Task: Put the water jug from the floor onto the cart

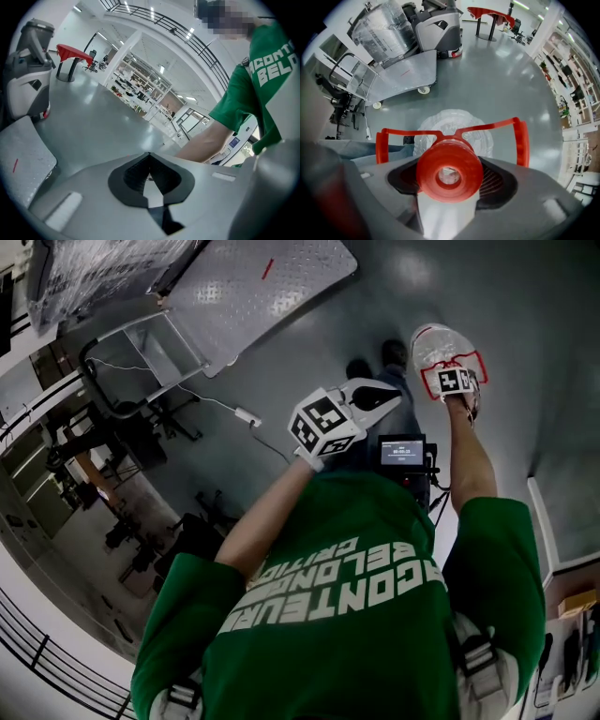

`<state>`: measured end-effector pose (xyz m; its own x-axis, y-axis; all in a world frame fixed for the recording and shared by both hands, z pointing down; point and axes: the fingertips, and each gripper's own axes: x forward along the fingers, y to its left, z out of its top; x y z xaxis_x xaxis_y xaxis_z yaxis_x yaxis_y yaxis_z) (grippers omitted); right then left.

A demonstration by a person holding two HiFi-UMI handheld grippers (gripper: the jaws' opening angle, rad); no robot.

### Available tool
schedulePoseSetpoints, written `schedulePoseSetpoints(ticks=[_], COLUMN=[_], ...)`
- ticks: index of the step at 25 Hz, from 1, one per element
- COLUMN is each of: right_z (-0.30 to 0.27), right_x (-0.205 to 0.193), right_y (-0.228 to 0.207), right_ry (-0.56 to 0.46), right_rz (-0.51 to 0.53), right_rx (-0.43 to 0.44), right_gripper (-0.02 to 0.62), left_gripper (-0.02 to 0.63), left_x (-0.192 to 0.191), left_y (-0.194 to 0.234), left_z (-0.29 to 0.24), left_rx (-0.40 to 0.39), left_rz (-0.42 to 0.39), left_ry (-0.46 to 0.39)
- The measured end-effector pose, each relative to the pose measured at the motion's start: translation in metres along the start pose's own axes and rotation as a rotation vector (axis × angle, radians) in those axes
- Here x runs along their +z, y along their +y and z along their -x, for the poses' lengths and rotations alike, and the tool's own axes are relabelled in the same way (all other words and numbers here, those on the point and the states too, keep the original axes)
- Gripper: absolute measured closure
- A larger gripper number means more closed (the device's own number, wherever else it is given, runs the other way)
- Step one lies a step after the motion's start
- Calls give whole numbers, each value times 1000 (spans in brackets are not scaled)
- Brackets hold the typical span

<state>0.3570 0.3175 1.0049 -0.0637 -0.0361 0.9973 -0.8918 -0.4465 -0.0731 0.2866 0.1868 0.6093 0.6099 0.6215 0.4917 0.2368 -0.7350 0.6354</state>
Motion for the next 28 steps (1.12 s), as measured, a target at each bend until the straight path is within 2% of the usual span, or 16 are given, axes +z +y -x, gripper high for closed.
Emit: schedulePoseSetpoints(ticks=[4,7,10,13,17,21,24,28], right_z=[18,47,68,101,148,185,219,259], right_x=[34,33,57,66,82,109,139,177], right_y=[-38,-50,-64,-64,-79,-71,-63,-63], right_ry=[-3,-15,-49,-86,-117,-237,-352,-453], right_rz=[27,46,78,114,157,189,216,238], right_rx=[-6,-11,10,3,-64,-39,-25,-32], right_gripper=[290,290,290,291,290,290,290,291], left_gripper=[597,597,597,597,597,597,597,597], left_x=[44,61,87,94,104,102,98,102], left_y=[27,20,27,19,18,19,20,23], left_z=[-12,-6,-2,13,30,48,59,71], left_rx=[36,55,77,90,127,144,148,159], left_rz=[-8,-13,-17,-16,-10,17,13,12], left_ry=[-44,-74,-112,-157,-227,-287,-310,-350])
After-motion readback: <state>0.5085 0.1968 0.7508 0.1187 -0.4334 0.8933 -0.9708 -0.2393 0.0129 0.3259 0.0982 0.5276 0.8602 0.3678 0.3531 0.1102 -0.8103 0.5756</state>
